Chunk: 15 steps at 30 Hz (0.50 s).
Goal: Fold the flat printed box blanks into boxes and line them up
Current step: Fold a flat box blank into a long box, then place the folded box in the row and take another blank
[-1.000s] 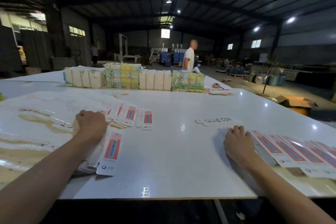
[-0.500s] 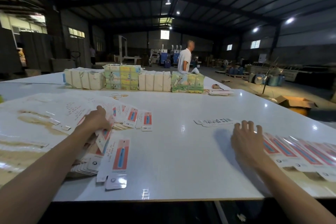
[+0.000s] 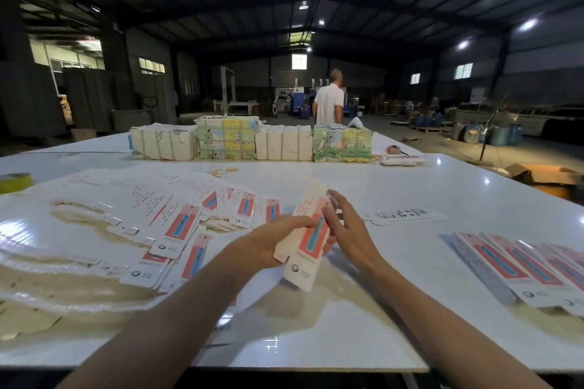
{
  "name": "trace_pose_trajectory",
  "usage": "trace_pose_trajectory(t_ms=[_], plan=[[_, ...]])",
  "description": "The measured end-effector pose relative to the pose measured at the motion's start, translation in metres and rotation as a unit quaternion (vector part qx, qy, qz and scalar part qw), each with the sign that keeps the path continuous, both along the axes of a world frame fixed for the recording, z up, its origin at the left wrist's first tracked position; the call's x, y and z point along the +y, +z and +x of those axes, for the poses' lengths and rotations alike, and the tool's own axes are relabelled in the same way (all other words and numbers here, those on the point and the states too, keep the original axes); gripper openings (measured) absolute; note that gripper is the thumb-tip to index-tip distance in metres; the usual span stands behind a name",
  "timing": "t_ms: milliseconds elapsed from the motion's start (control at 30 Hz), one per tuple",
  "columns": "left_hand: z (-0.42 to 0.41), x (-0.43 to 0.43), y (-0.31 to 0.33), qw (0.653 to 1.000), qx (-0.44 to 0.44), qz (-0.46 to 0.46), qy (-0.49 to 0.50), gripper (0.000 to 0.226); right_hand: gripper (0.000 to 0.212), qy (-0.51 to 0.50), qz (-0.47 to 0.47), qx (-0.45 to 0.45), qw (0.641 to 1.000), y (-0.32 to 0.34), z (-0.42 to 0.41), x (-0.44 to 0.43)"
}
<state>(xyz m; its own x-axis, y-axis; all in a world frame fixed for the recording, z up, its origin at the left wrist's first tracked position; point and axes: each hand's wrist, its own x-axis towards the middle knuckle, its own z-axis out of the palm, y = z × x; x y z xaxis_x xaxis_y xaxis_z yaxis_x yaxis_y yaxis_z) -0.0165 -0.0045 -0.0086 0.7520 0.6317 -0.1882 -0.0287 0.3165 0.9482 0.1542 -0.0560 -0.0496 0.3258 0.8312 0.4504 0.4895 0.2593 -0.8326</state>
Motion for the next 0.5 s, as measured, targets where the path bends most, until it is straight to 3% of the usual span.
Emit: trace_pose_trajectory(t_ms=[67,200,333,500], plan=[[0.010,-0.004,-0.009,0.998,-0.045,-0.042,-0.013,0.034,0.049,-0.016,-0.002,-0.001,1.000,-0.002,0.007,0.000],[0.017,0.005,-0.033,0.994,-0.080,-0.073,-0.026,0.060,0.035,-0.020,-0.015,0.002,1.000,-0.006,0.018,-0.002],[0.016,0.009,-0.047,0.993,-0.098,-0.028,-0.051,0.050,0.019,0.050,-0.019,0.120,0.991,-0.002,0.022,-0.003],[0.013,0.008,-0.046,0.993,-0.051,-0.031,-0.099,0.050,0.030,0.038,-0.086,0.123,0.988,0.011,0.027,-0.002]])
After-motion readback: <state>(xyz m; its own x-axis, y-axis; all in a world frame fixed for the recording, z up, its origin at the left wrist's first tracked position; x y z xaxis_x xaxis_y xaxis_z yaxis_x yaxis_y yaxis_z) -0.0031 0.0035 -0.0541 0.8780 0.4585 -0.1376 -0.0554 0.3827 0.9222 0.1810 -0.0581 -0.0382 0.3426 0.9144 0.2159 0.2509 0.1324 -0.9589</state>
